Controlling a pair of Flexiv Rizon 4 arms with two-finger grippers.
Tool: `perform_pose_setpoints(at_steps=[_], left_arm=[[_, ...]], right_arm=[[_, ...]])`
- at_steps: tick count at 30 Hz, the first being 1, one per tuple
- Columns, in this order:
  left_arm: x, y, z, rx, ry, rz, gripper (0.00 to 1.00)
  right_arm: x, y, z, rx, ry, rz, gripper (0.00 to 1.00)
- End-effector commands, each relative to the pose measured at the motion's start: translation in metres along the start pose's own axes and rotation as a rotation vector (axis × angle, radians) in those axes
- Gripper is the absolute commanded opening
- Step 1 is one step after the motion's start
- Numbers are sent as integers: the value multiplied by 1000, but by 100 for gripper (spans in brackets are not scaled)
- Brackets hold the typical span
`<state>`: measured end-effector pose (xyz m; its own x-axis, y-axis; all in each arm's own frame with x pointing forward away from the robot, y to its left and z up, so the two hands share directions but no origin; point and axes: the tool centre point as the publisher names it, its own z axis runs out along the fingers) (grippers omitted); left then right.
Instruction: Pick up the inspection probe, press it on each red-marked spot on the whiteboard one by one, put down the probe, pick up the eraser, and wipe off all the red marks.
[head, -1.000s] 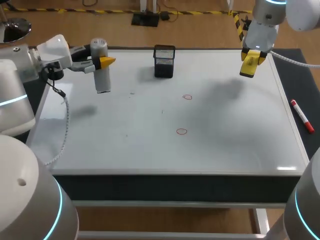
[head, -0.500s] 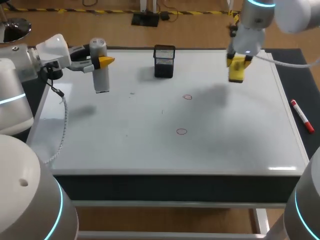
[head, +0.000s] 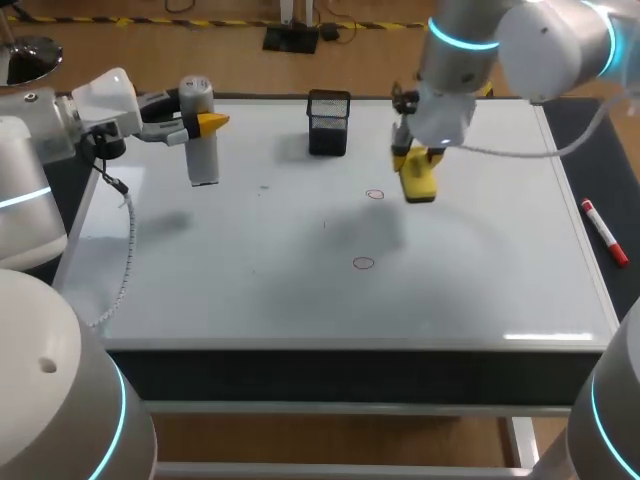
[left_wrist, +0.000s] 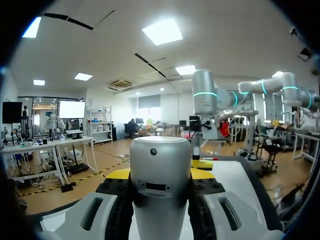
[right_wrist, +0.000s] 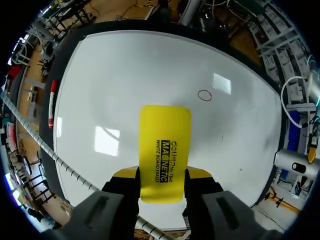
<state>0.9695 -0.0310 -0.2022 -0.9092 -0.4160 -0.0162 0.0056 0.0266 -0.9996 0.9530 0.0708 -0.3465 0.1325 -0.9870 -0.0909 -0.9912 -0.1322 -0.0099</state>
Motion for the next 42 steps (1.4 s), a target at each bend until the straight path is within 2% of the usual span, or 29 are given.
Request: perform_pose_setpoints(at_steps=[1, 8, 15, 27, 42], left_arm=[[-1, 1, 1, 4, 0, 2, 0], [-1, 1, 1, 4, 0, 2, 0], [-1, 1, 1, 4, 0, 2, 0], [-1, 1, 1, 4, 0, 2, 0], [-1, 1, 1, 4, 0, 2, 0]], right_arm=[[-26, -4, 12, 4, 14, -11, 0], [-59, -14, 29, 0, 7, -51, 0], [-74, -30, 45, -23, -1, -61, 0], [-74, -48, 68, -21, -57, -69, 0], [-63, -54, 83, -28, -17, -66, 0]])
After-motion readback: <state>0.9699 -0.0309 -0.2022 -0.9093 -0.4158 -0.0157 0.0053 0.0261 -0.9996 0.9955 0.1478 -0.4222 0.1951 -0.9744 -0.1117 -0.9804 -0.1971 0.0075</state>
